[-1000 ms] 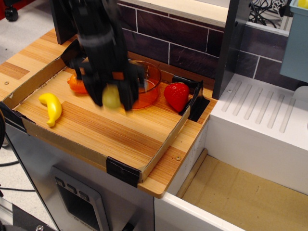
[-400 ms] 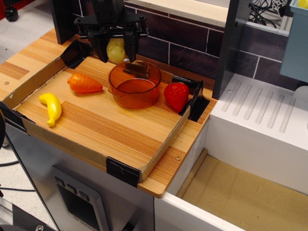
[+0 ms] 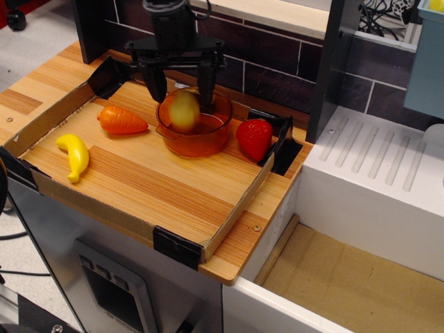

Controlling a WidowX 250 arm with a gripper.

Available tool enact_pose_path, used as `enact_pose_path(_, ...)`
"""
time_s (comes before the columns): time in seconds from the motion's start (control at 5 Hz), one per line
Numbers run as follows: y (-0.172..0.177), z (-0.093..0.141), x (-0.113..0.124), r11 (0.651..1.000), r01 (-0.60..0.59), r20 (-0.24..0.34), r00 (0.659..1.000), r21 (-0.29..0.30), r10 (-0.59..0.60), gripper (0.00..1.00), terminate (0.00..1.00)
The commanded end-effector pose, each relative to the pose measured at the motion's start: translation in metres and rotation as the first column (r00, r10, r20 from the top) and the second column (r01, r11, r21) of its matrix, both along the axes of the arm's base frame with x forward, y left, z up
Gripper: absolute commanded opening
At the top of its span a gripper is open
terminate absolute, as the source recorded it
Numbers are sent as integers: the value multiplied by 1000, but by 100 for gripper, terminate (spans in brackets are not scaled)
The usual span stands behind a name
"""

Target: Put potato in pot

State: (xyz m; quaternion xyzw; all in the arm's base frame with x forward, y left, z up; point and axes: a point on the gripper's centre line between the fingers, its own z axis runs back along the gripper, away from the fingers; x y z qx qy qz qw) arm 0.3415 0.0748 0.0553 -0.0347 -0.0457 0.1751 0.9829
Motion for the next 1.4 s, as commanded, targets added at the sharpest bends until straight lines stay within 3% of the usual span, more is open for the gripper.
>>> enact_pose_path(0.0,2,19,5,999,17,69,997,41,-20,100,0)
enact_pose_path(0.4,22,70,-10,1000,-29,106,994,8,28,100,0)
enact_pose_path(0.8,66,97,-27,994,-45,56,998,100,40,100,0)
enact_pose_path(1.0,66,97,-27,994,-45,56,998,100,40,100,0)
enact_pose_path(1.2,66,97,-27,994,-45,56,998,100,40,100,100)
